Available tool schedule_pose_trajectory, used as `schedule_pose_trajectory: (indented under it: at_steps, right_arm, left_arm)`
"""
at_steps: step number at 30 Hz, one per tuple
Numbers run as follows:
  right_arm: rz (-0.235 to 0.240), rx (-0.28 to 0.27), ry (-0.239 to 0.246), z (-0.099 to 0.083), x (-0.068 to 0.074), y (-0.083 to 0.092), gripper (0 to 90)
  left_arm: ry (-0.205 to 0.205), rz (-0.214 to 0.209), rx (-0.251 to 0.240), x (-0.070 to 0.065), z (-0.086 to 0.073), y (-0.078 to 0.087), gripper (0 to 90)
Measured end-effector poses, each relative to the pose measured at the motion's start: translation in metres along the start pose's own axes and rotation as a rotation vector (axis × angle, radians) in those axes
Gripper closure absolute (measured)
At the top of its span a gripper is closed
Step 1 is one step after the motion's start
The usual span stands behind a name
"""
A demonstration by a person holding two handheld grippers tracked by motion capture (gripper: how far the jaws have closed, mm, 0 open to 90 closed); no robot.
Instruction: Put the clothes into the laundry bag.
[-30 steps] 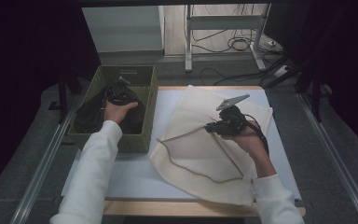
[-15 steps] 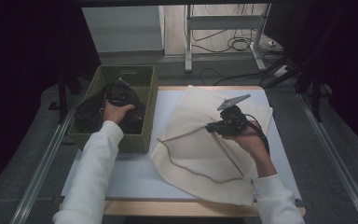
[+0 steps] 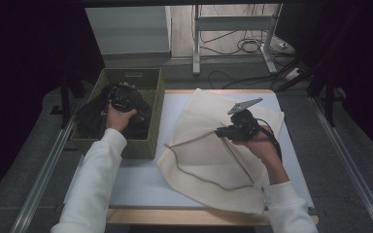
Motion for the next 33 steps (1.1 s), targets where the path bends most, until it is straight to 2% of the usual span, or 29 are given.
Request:
schedule_pose_trajectory:
  at_steps: [3,6,9,16,19,23,26,33]
  right_arm:
    - [-0.001,-0.001,0.003,0.000,0.000,0.000,85.9]
    - [-0.001,0.002,0.000,0.000,0.001,0.000,85.9]
    - [-0.002,0.001,0.004,0.001,0.001,-0.001,85.9]
    - [-0.004,0.002,0.006,0.001,0.002,-0.001,85.9]
    - [-0.004,0.003,0.004,0.001,0.002,-0.001,85.9]
    - [-0.004,0.005,0.005,0.001,0.002,-0.001,85.9]
    - [-0.005,0.006,0.004,0.001,0.002,-0.001,85.9]
    - [-0.012,0.004,0.001,0.001,0.002,-0.002,86.2]
  left_arm:
    - [-0.025,0.011,-0.049,0.000,0.000,0.012,71.6]
    - [-0.028,0.003,-0.081,0.001,0.001,0.021,71.7]
    - [-0.026,-0.003,-0.138,0.003,0.005,0.036,71.8]
    - [-0.051,0.007,-0.241,0.003,0.015,0.069,72.0]
    - [-0.079,0.023,-0.264,0.000,0.018,0.079,72.0]
    - [-0.079,0.016,-0.305,-0.002,0.021,0.093,72.1]
    - [-0.088,0.021,-0.320,-0.002,0.021,0.101,72.0]
    - [-0.085,0.006,-0.365,-0.002,0.020,0.120,72.1]
Point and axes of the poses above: each handheld gripper's, and its own axes: y roughly backward along the jaws, z roughly out of its top, x roughly to its left, the point moved 7 cm from there along -y, roughly forward along the jaws, and after that the axes turned 1 degree about -y, right-handed, at the moved point
